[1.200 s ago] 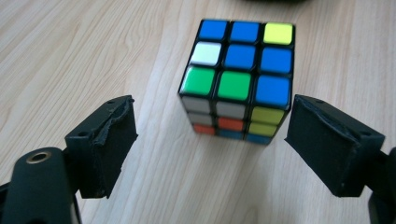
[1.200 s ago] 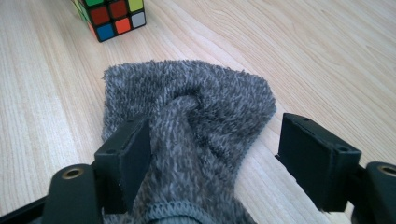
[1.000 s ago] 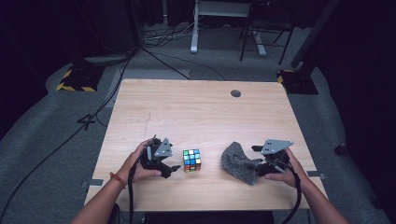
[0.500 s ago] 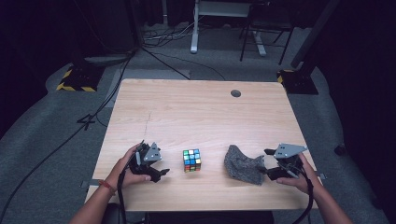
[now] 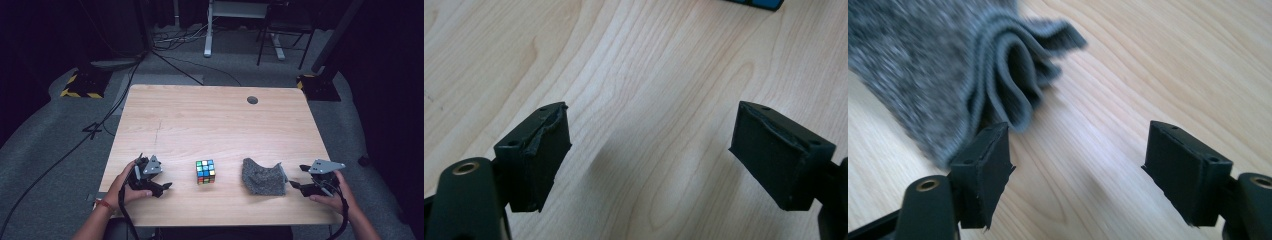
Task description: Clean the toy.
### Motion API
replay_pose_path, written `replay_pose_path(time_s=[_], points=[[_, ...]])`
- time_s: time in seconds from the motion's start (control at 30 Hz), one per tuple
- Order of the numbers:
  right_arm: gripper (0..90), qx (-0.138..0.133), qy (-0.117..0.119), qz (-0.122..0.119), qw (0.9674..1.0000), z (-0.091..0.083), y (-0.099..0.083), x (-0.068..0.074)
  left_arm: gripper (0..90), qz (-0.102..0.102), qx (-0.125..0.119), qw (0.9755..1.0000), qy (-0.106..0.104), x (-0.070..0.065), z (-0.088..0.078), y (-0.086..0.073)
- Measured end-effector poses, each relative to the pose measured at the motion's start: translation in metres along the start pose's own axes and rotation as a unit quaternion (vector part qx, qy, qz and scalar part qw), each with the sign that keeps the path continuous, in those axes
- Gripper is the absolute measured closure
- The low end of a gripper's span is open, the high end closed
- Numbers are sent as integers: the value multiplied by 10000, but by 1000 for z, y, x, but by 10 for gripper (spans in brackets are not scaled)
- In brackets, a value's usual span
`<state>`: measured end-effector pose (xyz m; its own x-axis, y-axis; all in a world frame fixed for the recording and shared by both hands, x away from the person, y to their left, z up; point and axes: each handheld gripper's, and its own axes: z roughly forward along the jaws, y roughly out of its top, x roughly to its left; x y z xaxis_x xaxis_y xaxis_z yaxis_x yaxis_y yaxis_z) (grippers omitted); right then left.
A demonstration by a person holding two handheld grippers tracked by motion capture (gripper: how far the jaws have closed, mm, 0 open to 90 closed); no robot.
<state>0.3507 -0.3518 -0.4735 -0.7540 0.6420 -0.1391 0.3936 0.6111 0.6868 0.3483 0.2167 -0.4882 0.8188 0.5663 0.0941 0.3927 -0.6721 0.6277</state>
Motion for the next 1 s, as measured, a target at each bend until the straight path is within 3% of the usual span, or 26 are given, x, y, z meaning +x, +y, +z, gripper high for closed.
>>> replay_pose_path(time_s=[0.07, 0.23, 0.33, 0.43, 0.67, 0.73, 0.83, 1.0], points=[[265, 16, -48, 115, 9999, -2, -8, -3, 163, 7, 77, 10000, 22, 2, 2, -4], [265, -27, -157, 410, 9990, -8, -25, -11, 161, -152, 14, 9999, -44, 7, 0, -10], [265, -78, -211, 596, 9980, -11, -36, -15, 159, -432, -54, 9989, -178, 11, 0, -15], [264, -144, -256, 813, 9963, -13, -46, -20, 156, -591, -158, 9979, -230, 12, 0, -20], [256, -341, -405, 1330, 9897, -19, -66, -24, 148, -656, -368, 9971, -147, 11, 1, -25], [247, -464, -505, 1407, 9877, -21, -68, -24, 148, -657, -365, 9971, -139, 11, 1, -25], [241, -284, -676, 1411, 9873, -20, -68, -22, 148, -669, -371, 9970, -131, 10, 1, -25], [244, -271, -561, 1468, 9872, -19, -68, -24, 148, -678, -363, 9970, -122, 11, 1, -25]])
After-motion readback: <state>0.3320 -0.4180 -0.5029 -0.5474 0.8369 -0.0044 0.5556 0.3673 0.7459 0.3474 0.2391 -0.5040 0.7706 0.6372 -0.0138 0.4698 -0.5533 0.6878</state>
